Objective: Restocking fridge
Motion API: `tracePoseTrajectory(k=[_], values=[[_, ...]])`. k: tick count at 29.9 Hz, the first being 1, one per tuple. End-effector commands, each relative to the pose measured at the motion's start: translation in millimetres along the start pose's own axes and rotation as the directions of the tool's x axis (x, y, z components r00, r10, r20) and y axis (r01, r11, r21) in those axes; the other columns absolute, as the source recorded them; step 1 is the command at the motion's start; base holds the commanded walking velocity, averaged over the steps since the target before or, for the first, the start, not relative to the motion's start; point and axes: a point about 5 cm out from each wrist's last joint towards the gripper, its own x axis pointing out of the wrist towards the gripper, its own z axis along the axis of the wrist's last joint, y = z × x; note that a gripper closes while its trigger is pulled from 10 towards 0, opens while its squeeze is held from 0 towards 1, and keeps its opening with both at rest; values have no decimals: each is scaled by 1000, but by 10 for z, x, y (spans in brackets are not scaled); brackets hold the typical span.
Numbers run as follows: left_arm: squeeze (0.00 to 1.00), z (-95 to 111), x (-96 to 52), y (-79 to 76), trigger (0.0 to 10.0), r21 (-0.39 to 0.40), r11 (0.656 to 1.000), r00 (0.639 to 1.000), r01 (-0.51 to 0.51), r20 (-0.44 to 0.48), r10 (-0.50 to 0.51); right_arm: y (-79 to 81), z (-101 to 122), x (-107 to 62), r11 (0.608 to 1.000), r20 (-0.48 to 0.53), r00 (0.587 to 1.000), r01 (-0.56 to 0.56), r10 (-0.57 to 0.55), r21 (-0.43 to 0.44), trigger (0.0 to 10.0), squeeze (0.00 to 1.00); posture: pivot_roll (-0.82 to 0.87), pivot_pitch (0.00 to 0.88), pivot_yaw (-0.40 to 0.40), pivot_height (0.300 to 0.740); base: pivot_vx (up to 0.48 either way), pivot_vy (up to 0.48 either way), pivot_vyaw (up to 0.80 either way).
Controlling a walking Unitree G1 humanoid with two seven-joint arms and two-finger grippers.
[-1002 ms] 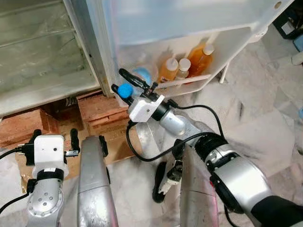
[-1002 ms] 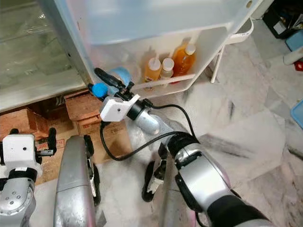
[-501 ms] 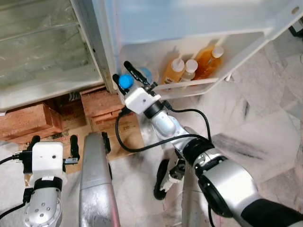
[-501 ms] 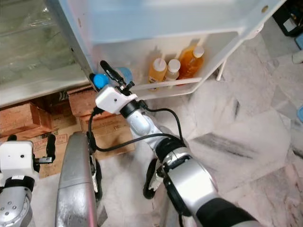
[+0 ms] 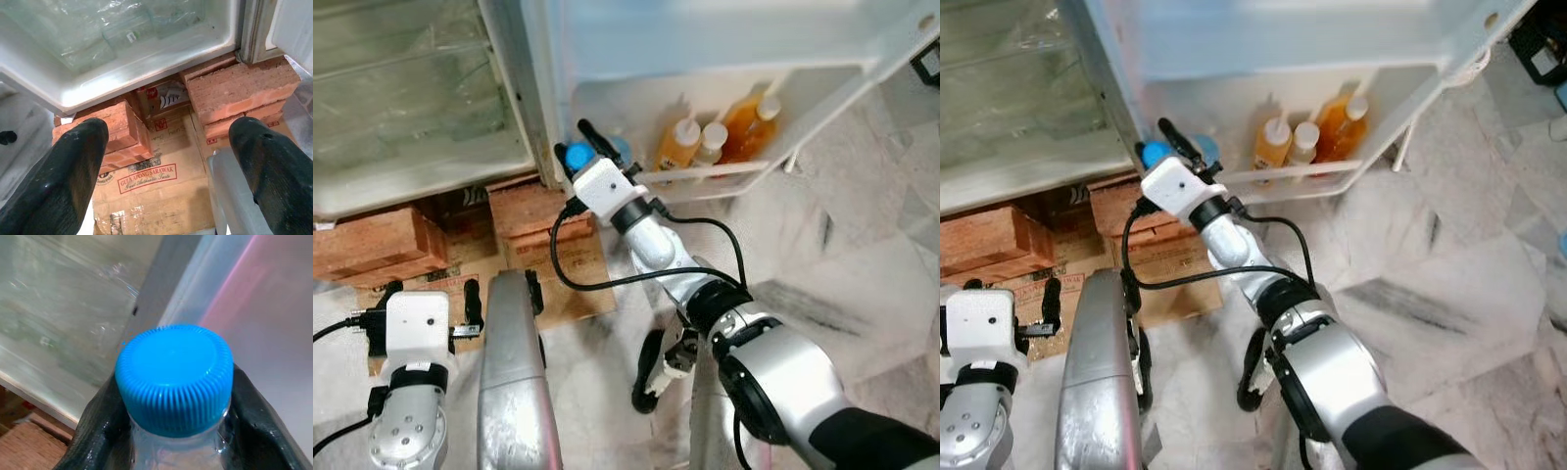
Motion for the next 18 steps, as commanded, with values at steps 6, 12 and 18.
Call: tracePoseTrajectory(k=[6,12,18], values=[[0,-84,-5,29,10000,18,1000,999,-4,-45,5,-322,-646,-405,976,-412,891,219,-191,22,10000,1000,342,510,-100,536,0,0,0],[0,-78,25,33,10000,23,1000,999,-5,-41,6,-384,-630,-372,972,-410,886,235,-217,-6,10000,1000,339,505,-96,536,0,0,0],[0,-75,54,22,10000,25,1000,999,-4,-36,4,-459,-612,-354,968,-390,888,246,-244,-45,10000,1000,327,497,-100,536,0,0,0]])
